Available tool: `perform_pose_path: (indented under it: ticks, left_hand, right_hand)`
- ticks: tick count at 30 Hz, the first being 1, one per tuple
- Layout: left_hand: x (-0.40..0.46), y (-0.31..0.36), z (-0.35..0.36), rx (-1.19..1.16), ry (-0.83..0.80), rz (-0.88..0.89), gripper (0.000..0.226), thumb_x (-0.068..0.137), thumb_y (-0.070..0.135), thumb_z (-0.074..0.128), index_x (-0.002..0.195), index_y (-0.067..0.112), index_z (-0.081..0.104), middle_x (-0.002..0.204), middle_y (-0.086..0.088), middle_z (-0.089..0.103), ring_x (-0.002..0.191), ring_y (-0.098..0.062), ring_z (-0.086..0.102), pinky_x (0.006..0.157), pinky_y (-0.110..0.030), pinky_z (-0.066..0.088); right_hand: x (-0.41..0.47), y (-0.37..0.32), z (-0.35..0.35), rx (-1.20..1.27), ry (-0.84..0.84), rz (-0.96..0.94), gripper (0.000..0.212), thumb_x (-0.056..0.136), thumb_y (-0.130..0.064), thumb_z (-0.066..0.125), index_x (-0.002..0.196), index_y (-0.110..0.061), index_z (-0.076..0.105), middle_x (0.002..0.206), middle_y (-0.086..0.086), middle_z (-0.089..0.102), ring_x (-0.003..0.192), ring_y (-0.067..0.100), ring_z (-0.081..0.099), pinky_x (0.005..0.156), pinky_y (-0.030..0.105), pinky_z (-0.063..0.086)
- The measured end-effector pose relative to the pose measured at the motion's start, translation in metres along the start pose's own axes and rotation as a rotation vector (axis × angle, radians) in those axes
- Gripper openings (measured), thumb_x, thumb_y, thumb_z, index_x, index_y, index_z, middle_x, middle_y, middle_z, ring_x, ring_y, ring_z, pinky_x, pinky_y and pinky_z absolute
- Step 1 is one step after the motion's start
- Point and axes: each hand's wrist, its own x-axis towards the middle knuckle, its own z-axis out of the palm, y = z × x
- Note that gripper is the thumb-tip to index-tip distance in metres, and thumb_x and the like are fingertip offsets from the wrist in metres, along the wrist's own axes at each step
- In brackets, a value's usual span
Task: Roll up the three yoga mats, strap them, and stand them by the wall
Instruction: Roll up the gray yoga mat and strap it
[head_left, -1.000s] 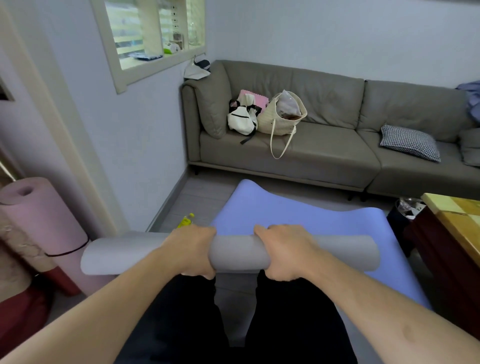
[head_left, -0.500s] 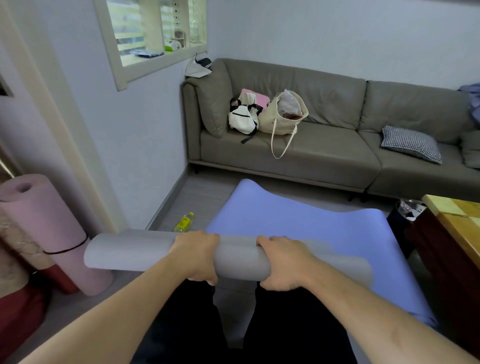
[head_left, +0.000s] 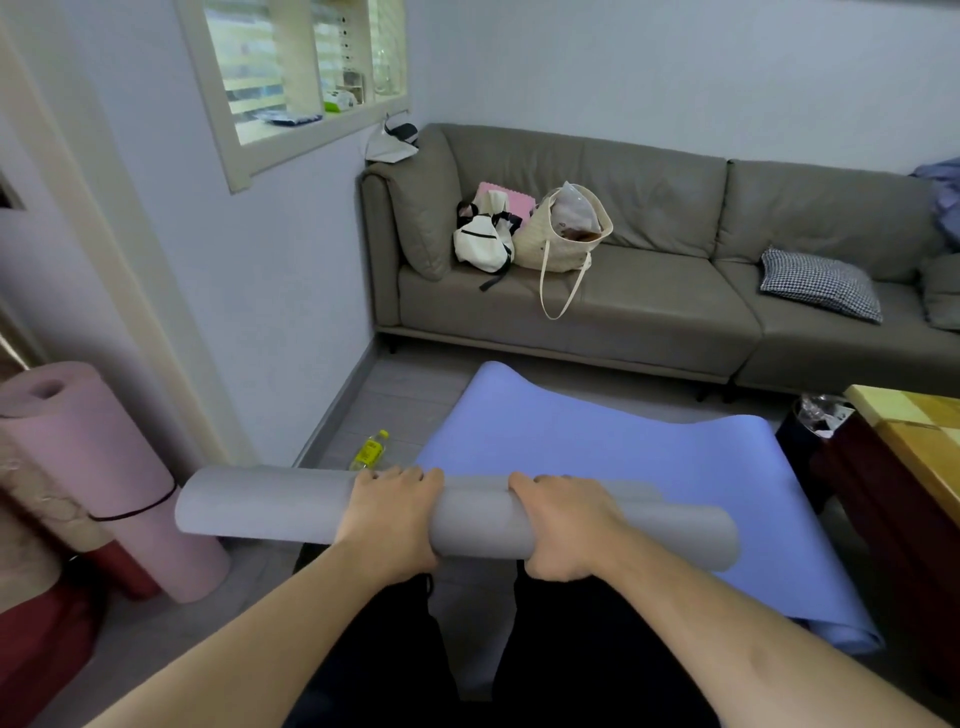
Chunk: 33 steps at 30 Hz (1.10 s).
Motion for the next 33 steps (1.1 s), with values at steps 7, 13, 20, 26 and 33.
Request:
perform_pose_path:
  ticks: [7, 13, 20, 26, 33]
  left_hand:
    - [0.023, -0.010, -0.024, -0.083, -0.242, 0.003, 0.061, 0.058, 0.053, 0.080, 0.108, 0.031, 0.053, 0.095, 0.008, 0.066, 0.085, -0.021, 0.061, 0.077, -0.035, 0.052]
    - [0.017, 0.000, -0.001, 0.133, -0.103, -0.031, 0.070, 0.073, 0.037, 0.078, 0.130, 0.021, 0.040, 0.130, -0.006, 0.059, 0.130, -0.030, 0.052, 0.102, -0.047, 0.038]
    - [0.008, -0.006, -0.019, 0.149, 0.101, -0.049, 0.060, 0.075, 0.040, 0.073, 0.124, 0.023, 0.043, 0.129, -0.001, 0.059, 0.120, -0.028, 0.057, 0.097, -0.043, 0.039]
    - [0.010, -0.012, -0.055, 0.008, -0.085, -0.005, 0.060, 0.065, 0.042, 0.081, 0.104, 0.026, 0.039, 0.111, 0.003, 0.063, 0.102, -0.024, 0.063, 0.073, -0.037, 0.035]
    - [0.006, -0.009, -0.040, -0.090, -0.307, 0.036, 0.065, 0.062, 0.045, 0.086, 0.111, 0.026, 0.048, 0.110, 0.002, 0.063, 0.099, -0.024, 0.064, 0.076, -0.037, 0.051]
  right_hand:
    - [-0.011, -0.012, 0.035, -0.215, 0.220, 0.009, 0.076, 0.063, -0.039, 0.089, 0.125, -0.018, 0.051, 0.100, 0.004, 0.059, 0.086, 0.029, 0.059, 0.074, 0.042, 0.043]
    - [0.009, -0.004, 0.001, -0.094, 0.059, 0.033, 0.060, 0.072, -0.028, 0.075, 0.121, -0.023, 0.041, 0.109, 0.003, 0.059, 0.096, 0.031, 0.062, 0.070, 0.039, 0.038]
    - [-0.001, -0.006, -0.022, -0.194, 0.213, -0.022, 0.057, 0.075, -0.025, 0.075, 0.120, -0.022, 0.040, 0.102, 0.001, 0.056, 0.084, 0.028, 0.051, 0.071, 0.039, 0.032]
    - [-0.008, -0.002, -0.052, -0.101, 0.048, -0.023, 0.051, 0.068, -0.032, 0.075, 0.106, -0.027, 0.041, 0.091, -0.006, 0.054, 0.080, 0.023, 0.056, 0.064, 0.037, 0.046]
    - [-0.004, -0.007, -0.048, 0.039, -0.267, -0.011, 0.061, 0.067, -0.038, 0.086, 0.116, -0.027, 0.051, 0.093, -0.009, 0.054, 0.082, 0.017, 0.058, 0.064, 0.034, 0.047]
